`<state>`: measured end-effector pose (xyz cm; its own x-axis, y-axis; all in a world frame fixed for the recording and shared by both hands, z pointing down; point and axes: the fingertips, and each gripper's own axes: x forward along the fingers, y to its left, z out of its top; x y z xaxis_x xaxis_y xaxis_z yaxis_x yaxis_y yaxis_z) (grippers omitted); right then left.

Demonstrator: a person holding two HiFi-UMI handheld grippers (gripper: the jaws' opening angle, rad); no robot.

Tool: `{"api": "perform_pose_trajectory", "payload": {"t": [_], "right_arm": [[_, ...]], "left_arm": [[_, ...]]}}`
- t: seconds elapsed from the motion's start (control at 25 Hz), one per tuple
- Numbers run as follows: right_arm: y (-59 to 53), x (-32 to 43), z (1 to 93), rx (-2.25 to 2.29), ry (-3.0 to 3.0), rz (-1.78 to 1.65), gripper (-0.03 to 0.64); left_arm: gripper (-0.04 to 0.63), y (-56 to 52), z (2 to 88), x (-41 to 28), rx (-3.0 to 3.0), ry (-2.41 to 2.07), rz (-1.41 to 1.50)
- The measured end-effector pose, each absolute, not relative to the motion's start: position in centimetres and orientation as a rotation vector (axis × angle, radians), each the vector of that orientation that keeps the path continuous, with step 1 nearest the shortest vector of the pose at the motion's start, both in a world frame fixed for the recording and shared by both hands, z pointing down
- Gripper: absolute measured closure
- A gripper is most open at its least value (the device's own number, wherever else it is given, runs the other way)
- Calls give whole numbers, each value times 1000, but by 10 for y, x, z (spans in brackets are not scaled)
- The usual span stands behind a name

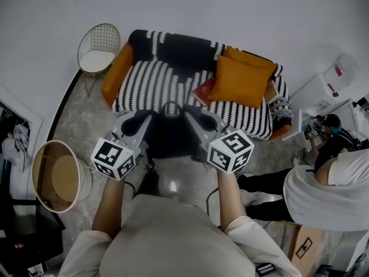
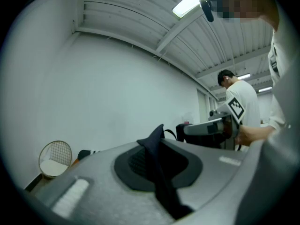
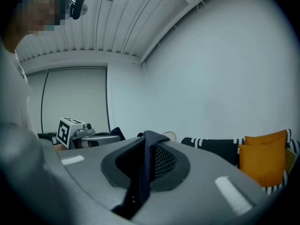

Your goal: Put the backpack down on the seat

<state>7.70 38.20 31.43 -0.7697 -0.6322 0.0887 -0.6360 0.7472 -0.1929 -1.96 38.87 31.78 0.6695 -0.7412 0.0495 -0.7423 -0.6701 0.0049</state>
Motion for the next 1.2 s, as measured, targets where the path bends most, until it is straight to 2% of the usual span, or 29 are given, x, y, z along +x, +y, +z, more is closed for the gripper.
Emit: {"api": "perform_pose_trajectory", "payload": {"t": [1.2], "right_arm": [[77,33,333,1186,-2856,455,592]], "left_arm": [[575,70,335,-61,2871,-1095,141]]}}
